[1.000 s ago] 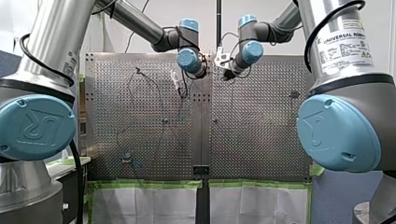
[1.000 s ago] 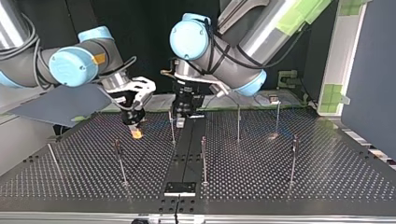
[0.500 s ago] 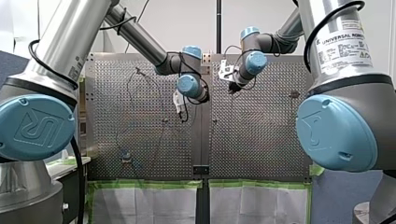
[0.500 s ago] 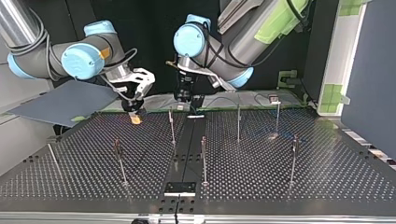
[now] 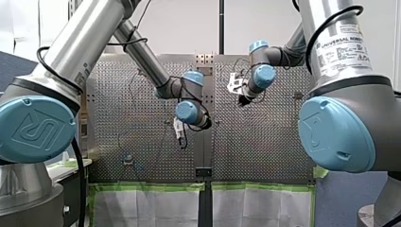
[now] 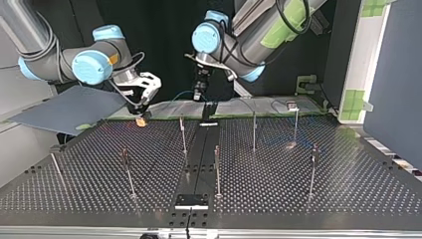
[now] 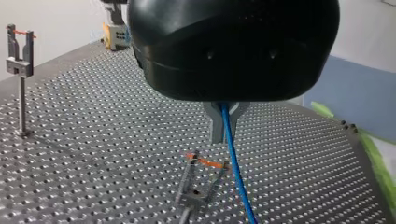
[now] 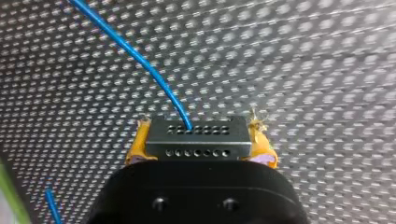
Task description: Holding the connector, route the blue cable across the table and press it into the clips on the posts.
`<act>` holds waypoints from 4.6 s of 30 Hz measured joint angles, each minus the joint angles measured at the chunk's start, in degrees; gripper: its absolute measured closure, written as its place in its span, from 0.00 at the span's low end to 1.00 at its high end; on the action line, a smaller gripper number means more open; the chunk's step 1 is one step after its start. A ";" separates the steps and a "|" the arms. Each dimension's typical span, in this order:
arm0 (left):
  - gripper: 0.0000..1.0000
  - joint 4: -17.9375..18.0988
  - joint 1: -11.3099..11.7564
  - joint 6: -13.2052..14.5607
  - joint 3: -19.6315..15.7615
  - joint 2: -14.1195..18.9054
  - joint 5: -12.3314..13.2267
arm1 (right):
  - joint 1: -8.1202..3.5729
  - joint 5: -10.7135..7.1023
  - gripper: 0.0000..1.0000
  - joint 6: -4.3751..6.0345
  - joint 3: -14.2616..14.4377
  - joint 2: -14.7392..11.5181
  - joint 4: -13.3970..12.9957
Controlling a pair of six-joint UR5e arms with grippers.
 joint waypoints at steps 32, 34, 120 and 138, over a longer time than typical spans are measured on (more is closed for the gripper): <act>1.00 -5.69 5.77 -2.23 8.46 -7.04 6.48 | -2.39 -0.69 1.00 0.25 2.38 6.60 -7.13; 1.00 -5.95 6.17 -2.23 9.28 -7.06 6.92 | -2.90 -0.71 1.00 0.40 2.38 6.66 -7.72; 1.00 -0.70 5.74 -0.04 13.12 -11.09 8.57 | -11.91 -6.02 1.00 0.87 2.13 12.04 -14.66; 1.00 -5.42 10.72 0.61 20.52 -12.65 13.51 | -13.12 -6.32 1.00 0.92 -1.45 13.83 -15.00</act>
